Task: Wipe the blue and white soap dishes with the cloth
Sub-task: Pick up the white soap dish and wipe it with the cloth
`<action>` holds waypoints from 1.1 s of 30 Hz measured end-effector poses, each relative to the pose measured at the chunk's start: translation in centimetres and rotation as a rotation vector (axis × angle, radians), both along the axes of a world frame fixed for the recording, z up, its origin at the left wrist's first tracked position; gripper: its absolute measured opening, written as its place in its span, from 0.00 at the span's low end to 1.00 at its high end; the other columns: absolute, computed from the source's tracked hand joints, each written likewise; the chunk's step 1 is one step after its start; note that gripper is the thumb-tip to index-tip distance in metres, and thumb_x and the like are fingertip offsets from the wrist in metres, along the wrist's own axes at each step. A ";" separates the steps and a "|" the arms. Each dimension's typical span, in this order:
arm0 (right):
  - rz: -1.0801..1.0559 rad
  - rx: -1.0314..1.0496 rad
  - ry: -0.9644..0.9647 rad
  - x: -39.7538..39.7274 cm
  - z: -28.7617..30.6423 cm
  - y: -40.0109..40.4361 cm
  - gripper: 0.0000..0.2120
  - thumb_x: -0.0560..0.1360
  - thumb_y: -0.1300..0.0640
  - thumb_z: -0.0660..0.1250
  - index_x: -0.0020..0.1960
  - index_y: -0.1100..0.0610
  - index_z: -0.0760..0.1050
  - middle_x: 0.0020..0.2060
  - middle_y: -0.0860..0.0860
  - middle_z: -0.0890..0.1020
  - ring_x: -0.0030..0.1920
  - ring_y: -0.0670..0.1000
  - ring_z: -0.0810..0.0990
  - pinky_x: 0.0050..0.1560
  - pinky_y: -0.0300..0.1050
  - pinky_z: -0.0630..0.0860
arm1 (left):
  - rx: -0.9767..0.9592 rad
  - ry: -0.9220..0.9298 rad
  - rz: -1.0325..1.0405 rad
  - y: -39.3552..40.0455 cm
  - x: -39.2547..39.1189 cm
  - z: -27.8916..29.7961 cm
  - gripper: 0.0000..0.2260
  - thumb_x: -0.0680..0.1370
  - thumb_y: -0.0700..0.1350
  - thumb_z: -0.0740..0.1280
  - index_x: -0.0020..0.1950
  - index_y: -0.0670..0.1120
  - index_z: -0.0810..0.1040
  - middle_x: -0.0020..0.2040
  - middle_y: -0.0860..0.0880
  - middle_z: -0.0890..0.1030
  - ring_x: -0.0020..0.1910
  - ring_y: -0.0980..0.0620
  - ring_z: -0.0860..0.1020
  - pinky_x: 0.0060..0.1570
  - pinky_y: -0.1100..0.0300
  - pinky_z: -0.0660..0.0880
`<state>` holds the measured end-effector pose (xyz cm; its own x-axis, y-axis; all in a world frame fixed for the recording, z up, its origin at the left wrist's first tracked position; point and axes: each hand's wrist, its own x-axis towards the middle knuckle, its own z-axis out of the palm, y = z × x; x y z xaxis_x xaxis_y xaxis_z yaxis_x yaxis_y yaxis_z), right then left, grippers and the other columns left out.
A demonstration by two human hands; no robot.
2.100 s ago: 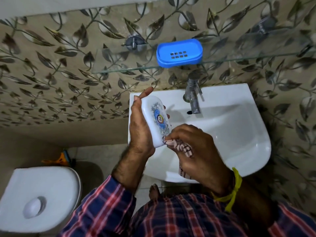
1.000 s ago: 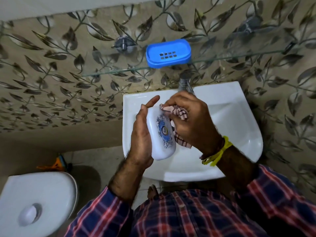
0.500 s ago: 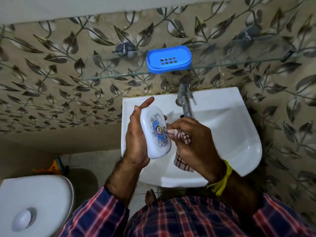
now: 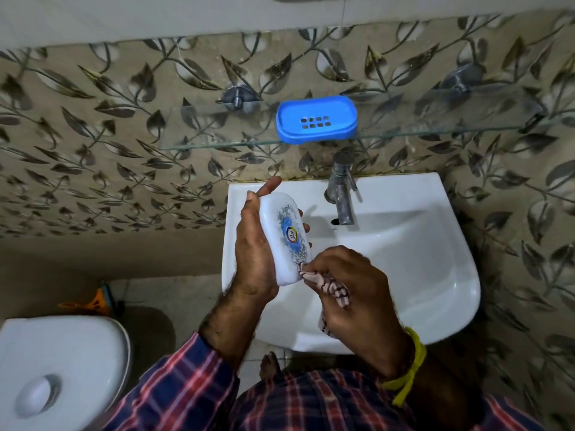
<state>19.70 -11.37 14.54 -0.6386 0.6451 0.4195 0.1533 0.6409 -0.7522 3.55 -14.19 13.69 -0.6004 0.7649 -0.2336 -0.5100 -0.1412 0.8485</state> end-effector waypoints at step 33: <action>-0.111 -0.260 -0.038 -3.2 -0.3 2.6 0.06 0.71 0.62 0.76 0.47 0.56 0.85 0.44 0.50 0.84 0.47 0.48 0.82 0.52 0.44 0.79 | -0.114 0.149 0.079 -2.0 1.6 -0.1 0.24 0.75 0.59 0.69 0.69 0.52 0.79 0.59 0.39 0.81 0.58 0.37 0.81 0.65 0.37 0.74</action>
